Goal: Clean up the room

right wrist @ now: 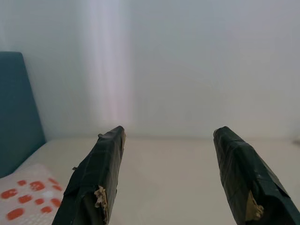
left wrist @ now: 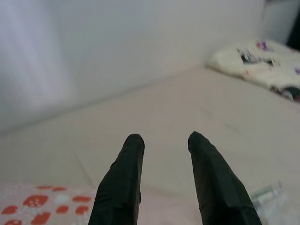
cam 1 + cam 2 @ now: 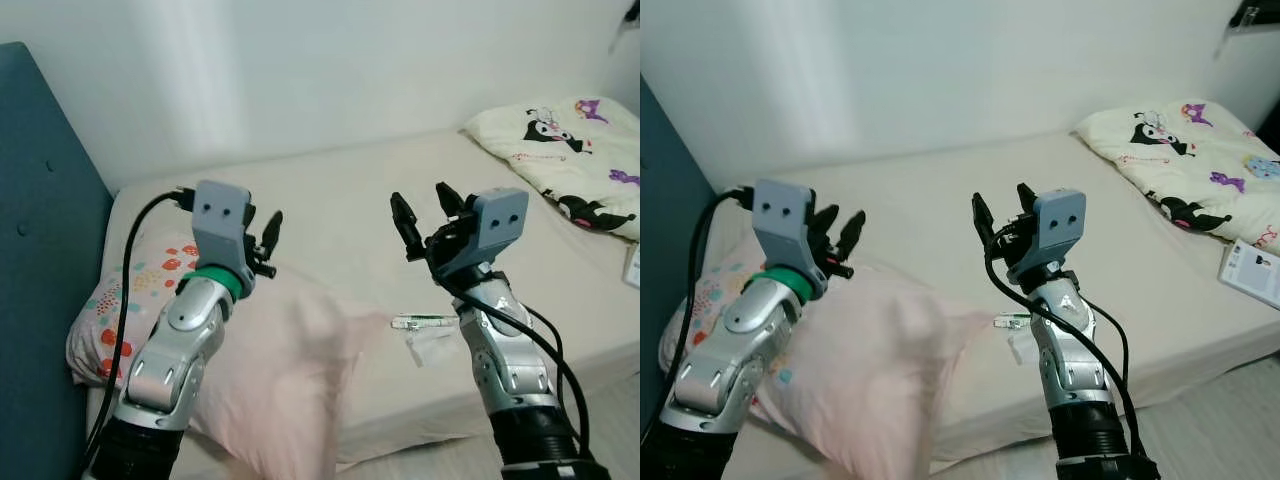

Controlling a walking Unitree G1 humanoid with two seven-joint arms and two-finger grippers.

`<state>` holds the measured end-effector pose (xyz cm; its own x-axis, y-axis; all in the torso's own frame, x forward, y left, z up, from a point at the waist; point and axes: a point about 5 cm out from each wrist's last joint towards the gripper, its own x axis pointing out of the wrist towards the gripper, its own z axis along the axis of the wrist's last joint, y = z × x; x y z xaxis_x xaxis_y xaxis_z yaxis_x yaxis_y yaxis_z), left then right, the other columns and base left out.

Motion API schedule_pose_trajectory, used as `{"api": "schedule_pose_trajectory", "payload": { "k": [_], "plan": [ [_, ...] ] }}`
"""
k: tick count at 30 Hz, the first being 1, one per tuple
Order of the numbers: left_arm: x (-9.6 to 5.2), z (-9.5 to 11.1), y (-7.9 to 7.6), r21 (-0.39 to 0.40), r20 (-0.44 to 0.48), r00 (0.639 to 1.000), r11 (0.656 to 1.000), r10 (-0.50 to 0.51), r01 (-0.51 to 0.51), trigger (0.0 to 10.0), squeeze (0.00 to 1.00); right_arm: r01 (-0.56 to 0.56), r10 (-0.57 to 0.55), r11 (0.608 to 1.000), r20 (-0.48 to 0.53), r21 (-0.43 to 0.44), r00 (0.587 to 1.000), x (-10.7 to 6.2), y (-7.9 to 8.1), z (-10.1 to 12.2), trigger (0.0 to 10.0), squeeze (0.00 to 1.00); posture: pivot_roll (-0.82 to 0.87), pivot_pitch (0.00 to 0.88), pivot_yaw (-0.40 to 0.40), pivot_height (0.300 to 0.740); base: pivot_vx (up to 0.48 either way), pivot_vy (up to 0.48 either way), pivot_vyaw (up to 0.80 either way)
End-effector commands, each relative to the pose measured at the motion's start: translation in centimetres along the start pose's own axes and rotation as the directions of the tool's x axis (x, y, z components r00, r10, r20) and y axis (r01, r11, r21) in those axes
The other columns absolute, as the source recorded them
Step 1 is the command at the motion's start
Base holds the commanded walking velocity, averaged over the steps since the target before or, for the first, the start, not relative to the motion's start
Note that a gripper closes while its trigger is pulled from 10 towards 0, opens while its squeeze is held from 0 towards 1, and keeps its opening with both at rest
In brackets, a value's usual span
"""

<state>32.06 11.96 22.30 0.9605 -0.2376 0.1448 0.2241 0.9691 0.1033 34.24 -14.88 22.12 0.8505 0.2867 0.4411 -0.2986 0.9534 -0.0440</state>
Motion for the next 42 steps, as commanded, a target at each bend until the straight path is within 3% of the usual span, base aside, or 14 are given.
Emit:
{"api": "schedule_pose_trajectory", "payload": {
  "k": [1, 12, 22, 42],
  "plan": [
    [-0.5, -0.8, -0.3, 0.048, -0.042, 0.998, 0.998, -0.037, 0.039, 10.0, 0.00, 0.010, -0.008, 0.999, -0.048, 0.043, 0.999, -0.7, 0.3, -1.2, 10.0, 0.00, -0.10, 0.054, 0.071, 0.740, 0.000, 0.000, 0.00],
    [-0.4, -1.4, -0.8, 0.105, -0.027, 0.999, 0.993, -0.041, 0.044, 10.0, 0.00, 0.012, -0.003, 0.994, -0.082, 0.111, 0.997, -1.5, 2.3, -2.9, 10.0, 0.00, -0.10, 0.052, 0.079, 0.740, 0.000, 0.000, 0.00],
    [-0.3, -1.4, -0.9, 0.091, -0.016, 0.999, 0.995, -0.044, 0.045, 10.0, 0.00, 0.025, -0.017, 0.994, -0.079, 0.104, 0.997, -1.5, 1.6, -2.7, 10.0, 0.00, -0.10, 0.051, 0.080, 0.740, 0.000, 0.000, 0.00],
    [-0.2, -1.7, -0.9, 0.080, -0.012, 0.999, 0.996, -0.048, 0.049, 10.0, 0.00, 0.025, -0.016, 0.994, -0.081, 0.103, 0.997, -1.6, 1.7, -2.8, 10.0, 0.00, -0.10, 0.049, 0.084, 0.740, 0.000, 0.000, 0.00]
  ]
}}
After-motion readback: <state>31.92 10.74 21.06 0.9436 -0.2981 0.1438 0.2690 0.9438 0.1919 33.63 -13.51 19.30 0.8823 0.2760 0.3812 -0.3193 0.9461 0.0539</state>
